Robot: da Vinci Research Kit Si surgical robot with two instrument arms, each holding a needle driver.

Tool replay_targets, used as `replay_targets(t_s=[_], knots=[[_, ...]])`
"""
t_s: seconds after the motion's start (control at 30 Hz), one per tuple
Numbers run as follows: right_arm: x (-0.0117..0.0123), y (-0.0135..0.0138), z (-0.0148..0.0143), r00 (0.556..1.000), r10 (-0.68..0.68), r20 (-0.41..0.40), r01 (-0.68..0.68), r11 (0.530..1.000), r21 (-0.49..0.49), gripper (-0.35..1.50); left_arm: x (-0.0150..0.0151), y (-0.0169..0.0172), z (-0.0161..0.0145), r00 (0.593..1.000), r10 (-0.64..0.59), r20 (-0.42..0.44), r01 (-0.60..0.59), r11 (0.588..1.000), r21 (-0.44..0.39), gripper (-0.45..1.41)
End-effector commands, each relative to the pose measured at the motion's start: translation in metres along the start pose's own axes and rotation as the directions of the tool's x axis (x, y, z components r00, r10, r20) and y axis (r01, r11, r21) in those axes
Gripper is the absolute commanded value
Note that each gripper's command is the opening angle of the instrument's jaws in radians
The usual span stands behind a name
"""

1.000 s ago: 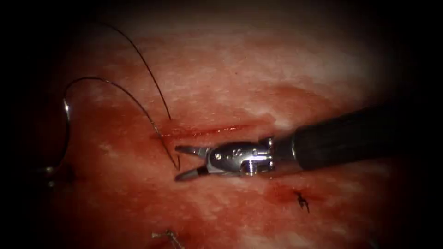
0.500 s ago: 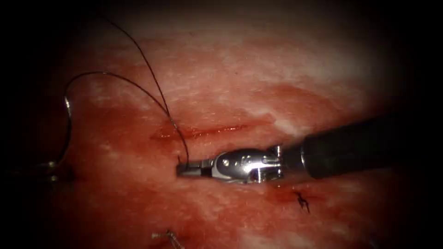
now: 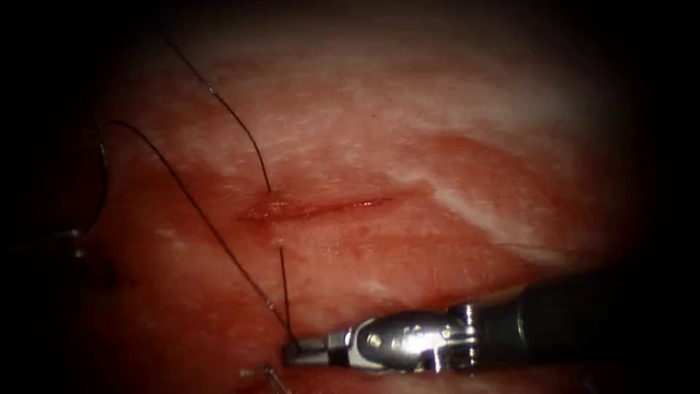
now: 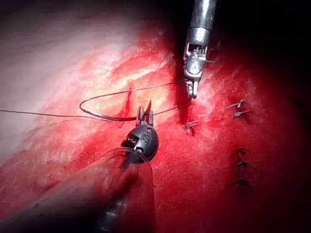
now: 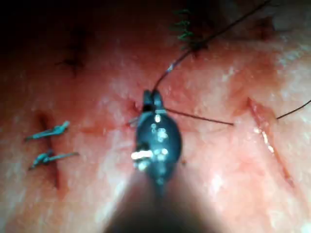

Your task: Wound Closure

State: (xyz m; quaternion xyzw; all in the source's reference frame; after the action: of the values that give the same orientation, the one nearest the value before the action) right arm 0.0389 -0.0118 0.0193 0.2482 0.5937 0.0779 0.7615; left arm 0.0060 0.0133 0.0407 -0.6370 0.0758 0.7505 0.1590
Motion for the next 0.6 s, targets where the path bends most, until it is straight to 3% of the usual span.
replay_targets(t_s=[0.03, 0.1, 0.13, 0.17, 0.2, 0.27, 0.37, 0.6], knots=[[-0.0003, -0.0004, 0.0007, 1.000, 0.002, -0.002, -0.002, 1.000, 0.009, -0.35, -0.0005, 0.0006, 0.0001, 1.000, -0.002, 0.002, 0.002, 1.000, 0.004, -0.45], [-0.0003, 0.0006, 0.0007, 1.000, -0.005, 0.000, 0.005, 1.000, 0.004, -0.33, -0.0005, 0.0005, -0.0001, 1.000, -0.002, 0.002, 0.002, 1.000, 0.007, -0.45], [-0.0005, 0.0012, 0.0006, 1.000, -0.020, -0.001, 0.020, 1.000, -0.009, 0.00, -0.0005, 0.0005, -0.0002, 1.000, -0.002, 0.001, 0.002, 1.000, 0.010, -0.45], [-0.0009, 0.0020, 0.0005, 1.000, -0.022, 0.002, 0.022, 0.999, -0.045, 0.51, -0.0005, 0.0005, -0.0004, 1.000, -0.002, 0.002, 0.002, 1.000, 0.010, -0.45], [-0.0012, 0.0028, 0.0004, 1.000, -0.030, 0.006, 0.030, 0.997, -0.073, 0.83, -0.0004, 0.0005, -0.0005, 1.000, -0.002, 0.002, 0.002, 1.000, 0.010, -0.45], [-0.0022, 0.0046, 0.0001, 1.000, -0.026, 0.012, 0.027, 0.993, -0.117, 1.15, -0.0004, 0.0004, -0.0009, 1.000, -0.003, -0.001, 0.003, 1.000, 0.014, -0.45], [-0.0035, 0.0068, -0.0003, 0.999, -0.029, 0.020, 0.032, 0.989, -0.142, 1.25, -0.0002, 0.0001, -0.0015, 1.000, -0.005, -0.001, 0.005, 1.000, 0.023, -0.45], [-0.0067, 0.0112, 0.0005, 0.999, -0.041, 0.034, 0.047, 0.981, -0.188, 1.26, -0.0001, -0.0005, -0.0025, 1.000, -0.007, -0.004, 0.007, 0.999, 0.040, -0.45]])
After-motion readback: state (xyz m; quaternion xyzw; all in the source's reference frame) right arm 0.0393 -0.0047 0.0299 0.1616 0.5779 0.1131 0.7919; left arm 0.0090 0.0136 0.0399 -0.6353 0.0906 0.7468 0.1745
